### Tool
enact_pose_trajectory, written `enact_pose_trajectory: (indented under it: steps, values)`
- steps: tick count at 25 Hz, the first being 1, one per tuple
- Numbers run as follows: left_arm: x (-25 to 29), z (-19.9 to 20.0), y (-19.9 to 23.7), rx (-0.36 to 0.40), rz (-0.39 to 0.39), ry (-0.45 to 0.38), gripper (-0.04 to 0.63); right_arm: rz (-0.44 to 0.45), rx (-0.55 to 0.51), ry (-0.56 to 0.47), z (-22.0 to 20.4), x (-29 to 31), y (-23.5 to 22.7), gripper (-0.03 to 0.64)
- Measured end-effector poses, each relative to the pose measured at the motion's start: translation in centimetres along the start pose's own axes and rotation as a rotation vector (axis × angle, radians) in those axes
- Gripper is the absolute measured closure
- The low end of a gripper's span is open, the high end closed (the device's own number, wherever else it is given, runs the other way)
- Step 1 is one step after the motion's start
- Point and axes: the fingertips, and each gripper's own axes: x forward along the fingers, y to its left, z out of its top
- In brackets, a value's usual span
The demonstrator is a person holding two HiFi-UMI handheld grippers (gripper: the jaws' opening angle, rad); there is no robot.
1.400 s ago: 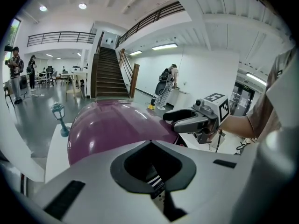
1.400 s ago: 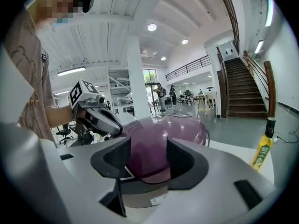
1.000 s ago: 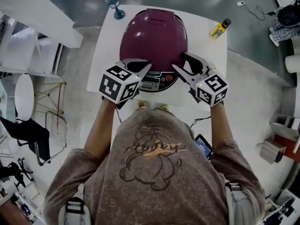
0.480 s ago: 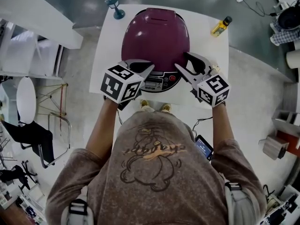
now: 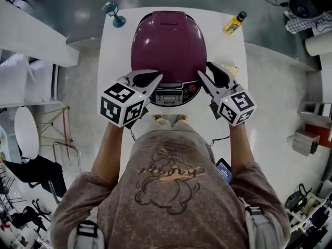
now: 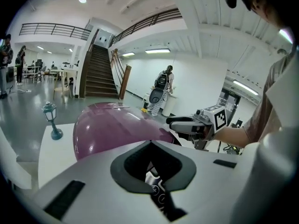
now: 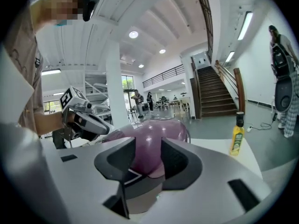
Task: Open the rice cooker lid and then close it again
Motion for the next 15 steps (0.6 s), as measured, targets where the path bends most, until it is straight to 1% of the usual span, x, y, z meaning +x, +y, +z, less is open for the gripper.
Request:
enact_pose_trajectory:
  steps: [4, 7, 10, 15]
  values:
    - [0.2, 0.3, 0.6, 0.039, -0.054, -0.009, 0.575, -0.079, 0.034, -0.022, -0.4, -1.8, 0.6, 0.453]
    - [0.4, 0.5, 0.4, 0.051, -0.067, -0.023, 0.575, -0.113, 0.045, -0.036, -0.4, -2.5, 1.0, 0.453]
    - [-0.3, 0.5, 0.1, 0.046, -0.053, -0.053, 0.575, -0.124, 0.048, -0.057, 0.0, -3.2, 2.0, 0.453]
    - [-1.9, 0.1, -0.9, 0.017, -0.005, -0.146, 0.575, -0.139, 0.026, -0.084, -0.3, -5.6, 3.7, 0.453]
